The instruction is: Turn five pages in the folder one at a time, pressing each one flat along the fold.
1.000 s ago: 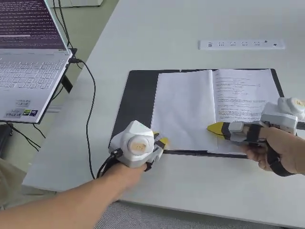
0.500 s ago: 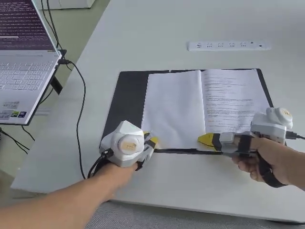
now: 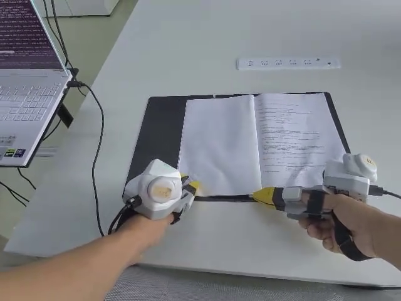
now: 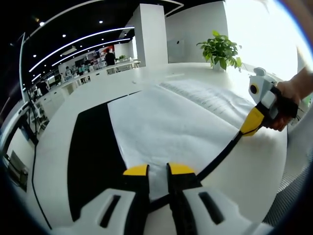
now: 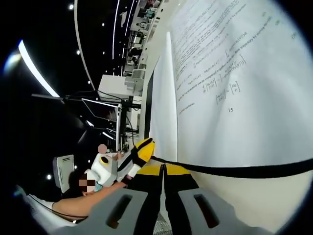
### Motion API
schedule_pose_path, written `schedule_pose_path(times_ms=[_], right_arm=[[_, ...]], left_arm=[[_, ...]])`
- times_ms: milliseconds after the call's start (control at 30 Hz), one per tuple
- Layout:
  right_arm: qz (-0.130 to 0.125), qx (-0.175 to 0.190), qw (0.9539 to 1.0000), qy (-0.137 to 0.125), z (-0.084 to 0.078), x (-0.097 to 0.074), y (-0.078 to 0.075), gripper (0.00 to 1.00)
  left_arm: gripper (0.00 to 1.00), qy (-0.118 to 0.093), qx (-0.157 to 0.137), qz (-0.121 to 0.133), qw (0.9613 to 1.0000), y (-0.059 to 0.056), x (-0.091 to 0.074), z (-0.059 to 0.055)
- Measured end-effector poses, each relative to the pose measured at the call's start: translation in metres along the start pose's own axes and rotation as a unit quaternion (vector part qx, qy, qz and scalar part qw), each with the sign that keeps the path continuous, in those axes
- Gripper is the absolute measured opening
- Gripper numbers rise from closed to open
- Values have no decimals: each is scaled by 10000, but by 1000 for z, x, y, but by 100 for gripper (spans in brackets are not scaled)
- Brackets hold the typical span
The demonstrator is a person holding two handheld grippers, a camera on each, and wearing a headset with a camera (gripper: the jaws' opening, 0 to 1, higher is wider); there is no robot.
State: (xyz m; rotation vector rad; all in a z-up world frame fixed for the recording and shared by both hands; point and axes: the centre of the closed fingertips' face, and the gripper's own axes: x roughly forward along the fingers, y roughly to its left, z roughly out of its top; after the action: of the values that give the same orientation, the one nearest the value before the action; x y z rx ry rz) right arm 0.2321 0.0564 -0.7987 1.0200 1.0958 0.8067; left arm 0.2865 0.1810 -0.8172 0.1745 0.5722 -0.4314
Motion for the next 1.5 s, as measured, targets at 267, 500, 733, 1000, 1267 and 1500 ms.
schedule_pose_path(times_ms=[267,500,733,1000,1267,1500], right_arm=[[17,-230,9992,-311,3,-14,14,0],[-20,-479,9972,-581,6,-33,21,0],[-318,-951,9879,-1181,21,-67,29,0],[-680,-1555,9682,-1836,30,-106,51,14],[-1116,-1992,9417,-2472,38,-143,65,29],[-1585,-2255,9119,-3042,48,-180,66,41]], left_arm=[[12,169,-211,62,9996,0,-4,-1],[14,290,-440,121,9985,4,-19,0],[20,233,-673,121,9974,5,-43,9],[28,113,-651,97,9978,5,-75,26],[39,-57,-518,19,9986,0,-99,39],[49,-202,-549,69,9983,-2,-119,52]])
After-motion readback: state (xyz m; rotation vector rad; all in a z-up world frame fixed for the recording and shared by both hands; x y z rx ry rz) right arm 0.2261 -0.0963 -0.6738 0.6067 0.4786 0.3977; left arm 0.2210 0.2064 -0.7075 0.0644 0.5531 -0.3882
